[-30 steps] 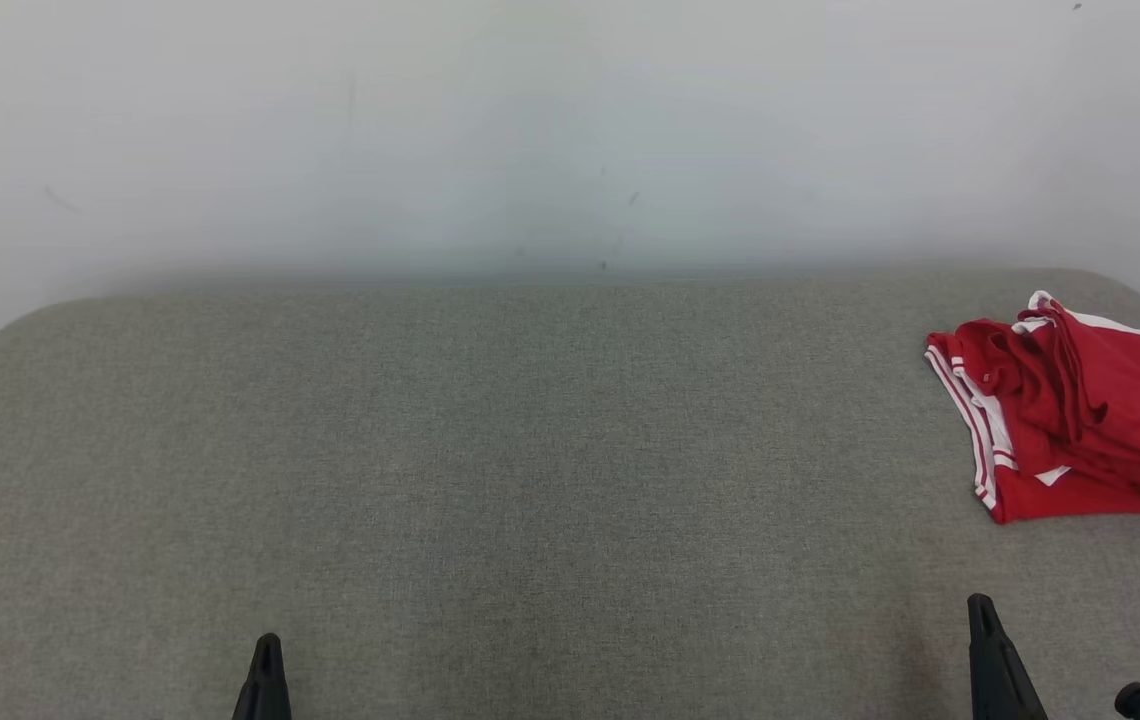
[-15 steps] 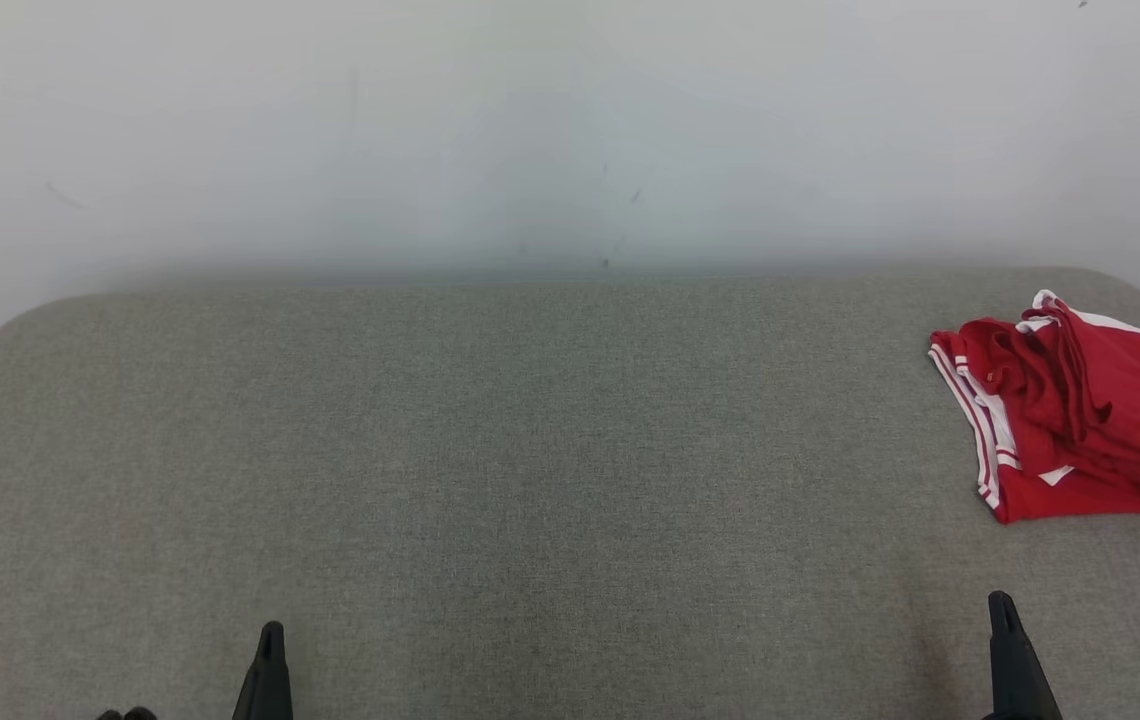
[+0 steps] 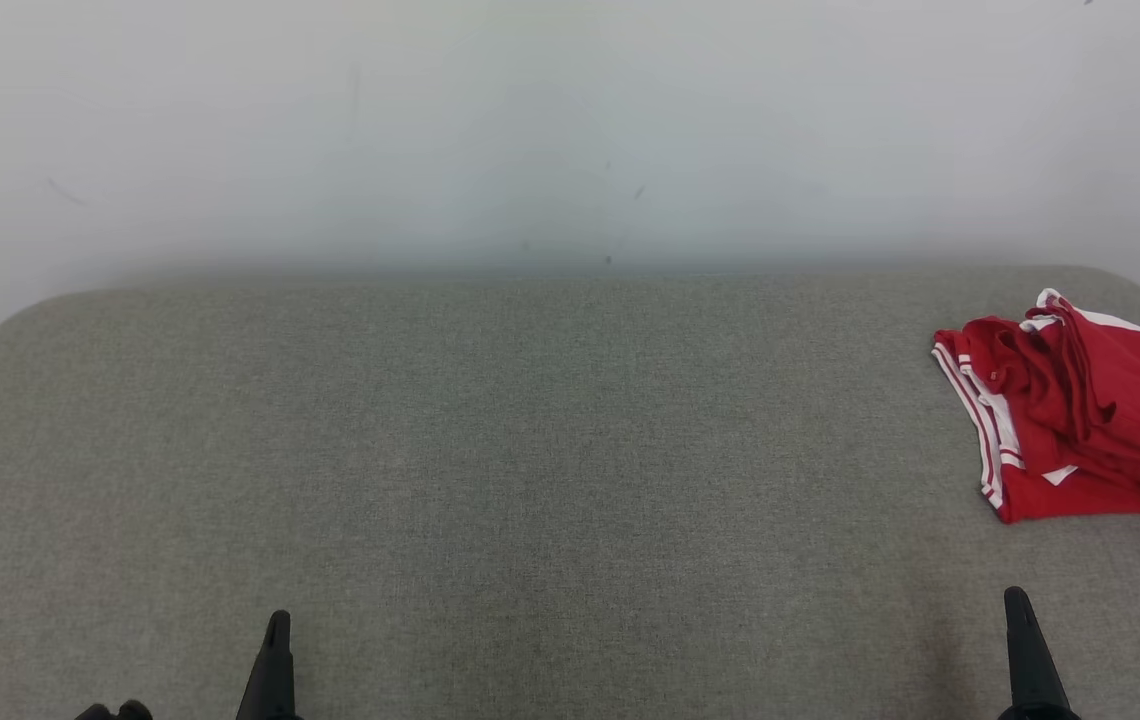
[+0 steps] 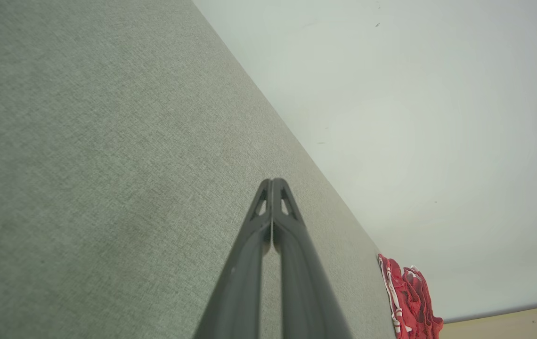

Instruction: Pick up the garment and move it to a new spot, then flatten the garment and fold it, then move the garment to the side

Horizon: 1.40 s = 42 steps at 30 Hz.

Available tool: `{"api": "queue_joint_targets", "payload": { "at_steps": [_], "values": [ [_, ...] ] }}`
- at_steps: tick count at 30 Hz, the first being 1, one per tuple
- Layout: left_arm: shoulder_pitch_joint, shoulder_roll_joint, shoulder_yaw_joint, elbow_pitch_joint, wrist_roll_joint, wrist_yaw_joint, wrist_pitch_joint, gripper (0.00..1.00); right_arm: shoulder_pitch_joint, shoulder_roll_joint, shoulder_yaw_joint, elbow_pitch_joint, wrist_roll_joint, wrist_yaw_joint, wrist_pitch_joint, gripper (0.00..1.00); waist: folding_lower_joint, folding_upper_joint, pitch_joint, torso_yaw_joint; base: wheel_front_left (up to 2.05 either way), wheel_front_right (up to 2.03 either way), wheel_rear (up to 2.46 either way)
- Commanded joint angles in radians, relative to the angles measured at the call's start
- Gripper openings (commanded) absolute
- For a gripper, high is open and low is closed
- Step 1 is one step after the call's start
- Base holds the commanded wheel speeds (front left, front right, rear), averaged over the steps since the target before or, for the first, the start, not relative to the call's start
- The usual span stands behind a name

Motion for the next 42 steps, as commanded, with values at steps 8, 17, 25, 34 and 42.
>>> {"api": "queue_joint_targets", "payload": {
  "at_steps": [8,17,25,34,42],
  "values": [
    [-0.038,0.006,0.006,0.001,-0.111,-0.014,0.026,0.0,-0.004,-0.012,-0.013,-0.021,0.112,-0.001,0.02,0.0,-0.0001,-0.0001,0.002,0.002,0.0,0.0,0.0],
    [-0.053,0.008,0.008,0.008,-0.214,-0.027,0.051,0.0,-0.002,-0.016,-0.022,-0.031,0.22,-0.001,0.04,0.0,-0.0001,-0.0001,0.005,0.004,0.0,0.0,0.0],
    [-0.067,0.008,0.01,0.012,-0.281,-0.034,0.068,0.0,-0.001,-0.019,-0.028,-0.036,0.291,-0.001,0.052,0.0,-0.0001,-0.0001,0.007,0.006,0.0,0.0,0.0],
    [-0.077,0.009,0.012,0.018,-0.364,-0.043,0.088,0.0,0.0,-0.022,-0.034,-0.044,0.377,-0.001,0.068,0.0,-0.0001,-0.0001,0.01,0.008,0.0,0.0,0.0],
    [-0.09,0.01,0.014,0.023,-0.431,-0.05,0.104,0.0,0.001,-0.025,-0.04,-0.051,0.447,-0.001,0.079,0.0,-0.0001,-0.0001,0.012,0.009,0.0,0.0,0.0]
  ]
}}
